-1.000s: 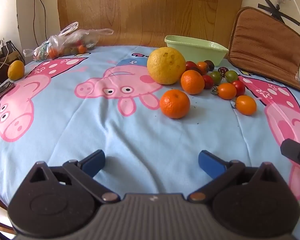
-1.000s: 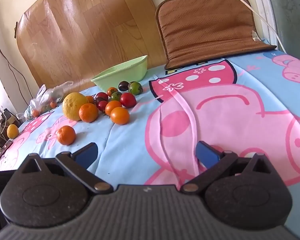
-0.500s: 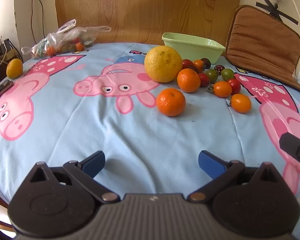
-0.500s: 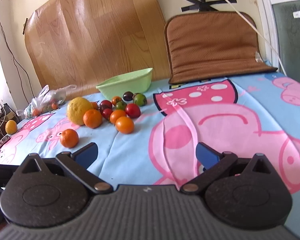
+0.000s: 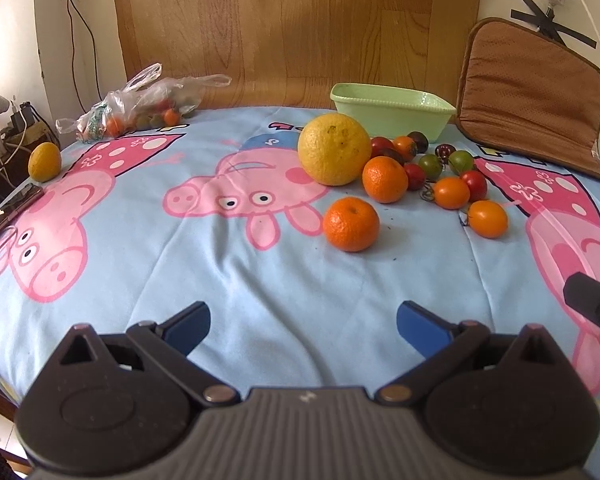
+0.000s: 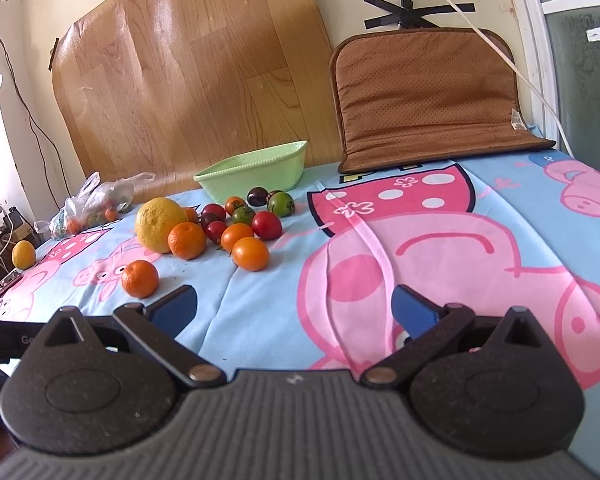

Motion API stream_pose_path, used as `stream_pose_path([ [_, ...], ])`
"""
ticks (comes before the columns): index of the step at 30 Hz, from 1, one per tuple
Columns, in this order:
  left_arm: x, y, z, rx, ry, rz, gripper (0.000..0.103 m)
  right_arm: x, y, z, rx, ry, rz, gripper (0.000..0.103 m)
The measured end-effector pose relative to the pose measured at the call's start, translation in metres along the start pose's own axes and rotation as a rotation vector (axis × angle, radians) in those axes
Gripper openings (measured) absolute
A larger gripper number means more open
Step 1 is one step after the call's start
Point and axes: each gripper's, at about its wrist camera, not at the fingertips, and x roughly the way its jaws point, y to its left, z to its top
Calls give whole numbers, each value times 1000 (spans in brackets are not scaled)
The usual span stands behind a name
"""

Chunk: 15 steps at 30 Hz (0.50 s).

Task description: Organize fruits

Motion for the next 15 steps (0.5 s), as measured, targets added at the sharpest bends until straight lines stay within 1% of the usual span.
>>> stream_pose_path([
  [5, 1, 0, 0, 0, 3, -3, 103, 1, 1, 0, -2, 7, 2, 102],
  [6, 2, 0, 0, -2, 7, -5, 103, 1, 1, 0, -2, 10, 2, 100],
  [15, 9, 1, -3, -9, 50, -19, 103, 5, 0, -1, -3, 28, 4, 100],
])
